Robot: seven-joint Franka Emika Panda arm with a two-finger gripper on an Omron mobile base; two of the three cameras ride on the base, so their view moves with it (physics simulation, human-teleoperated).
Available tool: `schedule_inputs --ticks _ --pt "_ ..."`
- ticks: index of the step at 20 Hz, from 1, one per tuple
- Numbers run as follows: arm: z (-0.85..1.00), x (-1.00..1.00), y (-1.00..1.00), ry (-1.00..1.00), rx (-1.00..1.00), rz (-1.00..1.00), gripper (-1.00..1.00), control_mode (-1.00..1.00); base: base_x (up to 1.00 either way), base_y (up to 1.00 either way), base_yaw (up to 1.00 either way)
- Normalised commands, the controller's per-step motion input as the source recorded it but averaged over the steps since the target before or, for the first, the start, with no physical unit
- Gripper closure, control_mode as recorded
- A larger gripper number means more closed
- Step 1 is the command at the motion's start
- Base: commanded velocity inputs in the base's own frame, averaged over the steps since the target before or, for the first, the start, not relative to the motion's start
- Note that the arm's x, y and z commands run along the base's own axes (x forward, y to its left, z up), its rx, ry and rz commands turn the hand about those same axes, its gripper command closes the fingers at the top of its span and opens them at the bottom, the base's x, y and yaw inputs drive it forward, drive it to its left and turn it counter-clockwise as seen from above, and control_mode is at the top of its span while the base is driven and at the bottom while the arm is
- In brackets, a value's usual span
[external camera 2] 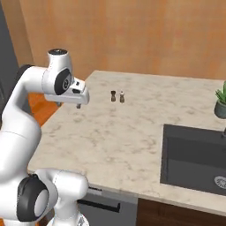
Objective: Navigate to the dishwasher.
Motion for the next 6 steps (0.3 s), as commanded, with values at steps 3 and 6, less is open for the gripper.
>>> schedule_inputs --ticks 3,6 --pt "0.00 0.00 0.00 0.00 0.00 0.00 -1.00 1.00 0.68 0.20 -0.24" --pt "0.00 0.00 0.00 0.00 0.00 0.00 -1.00 1.00 0.67 0.26 -0.28"
